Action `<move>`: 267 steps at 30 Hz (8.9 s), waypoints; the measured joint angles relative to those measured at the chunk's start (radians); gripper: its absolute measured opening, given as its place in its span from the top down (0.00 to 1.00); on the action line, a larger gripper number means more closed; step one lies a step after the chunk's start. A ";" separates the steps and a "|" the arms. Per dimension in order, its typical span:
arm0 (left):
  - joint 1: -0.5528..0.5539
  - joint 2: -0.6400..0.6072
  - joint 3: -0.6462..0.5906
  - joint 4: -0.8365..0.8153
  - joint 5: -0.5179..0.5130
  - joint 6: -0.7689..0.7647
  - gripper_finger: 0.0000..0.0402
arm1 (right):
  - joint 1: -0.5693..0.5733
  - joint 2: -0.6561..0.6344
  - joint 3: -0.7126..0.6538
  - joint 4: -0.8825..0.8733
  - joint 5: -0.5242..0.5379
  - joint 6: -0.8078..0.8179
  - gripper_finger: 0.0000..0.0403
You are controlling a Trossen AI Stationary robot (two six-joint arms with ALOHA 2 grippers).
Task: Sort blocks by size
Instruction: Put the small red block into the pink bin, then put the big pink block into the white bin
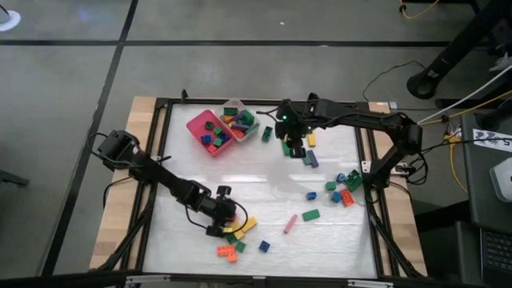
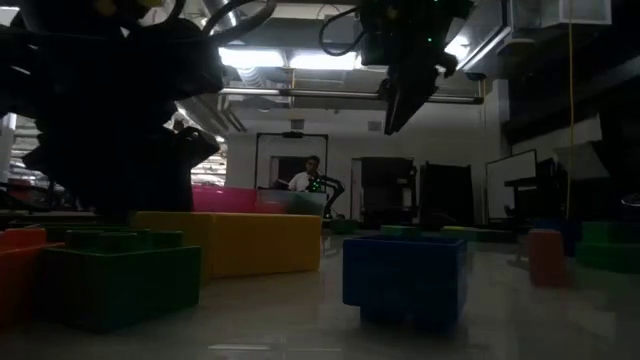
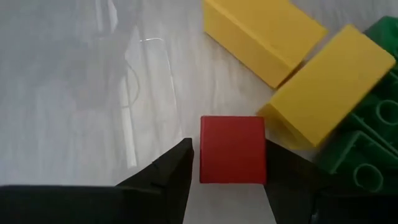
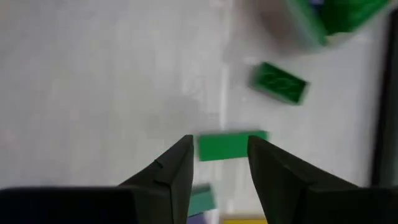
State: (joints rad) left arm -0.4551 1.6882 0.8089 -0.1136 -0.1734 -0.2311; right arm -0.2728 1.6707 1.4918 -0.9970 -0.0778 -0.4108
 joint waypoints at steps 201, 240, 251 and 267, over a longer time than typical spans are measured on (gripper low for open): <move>0.089 -0.192 0.000 0.337 -0.192 0.441 0.67 | 0.255 0.238 -0.593 1.359 0.039 0.612 0.61; 0.156 -0.323 0.000 0.081 -0.284 0.421 0.67 | 0.324 0.164 -0.588 1.284 0.357 0.913 0.39; 0.156 -0.322 0.000 0.036 -0.283 0.384 0.67 | 0.324 0.242 -0.587 1.287 0.427 0.916 0.33; 0.156 -0.322 0.000 0.037 -0.283 0.384 0.67 | 0.326 0.308 -0.584 1.307 0.449 0.910 0.38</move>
State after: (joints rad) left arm -0.2993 1.3659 0.8089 -0.0767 -0.4568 0.1531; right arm 0.0532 1.9788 0.9075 0.3101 0.3714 0.4995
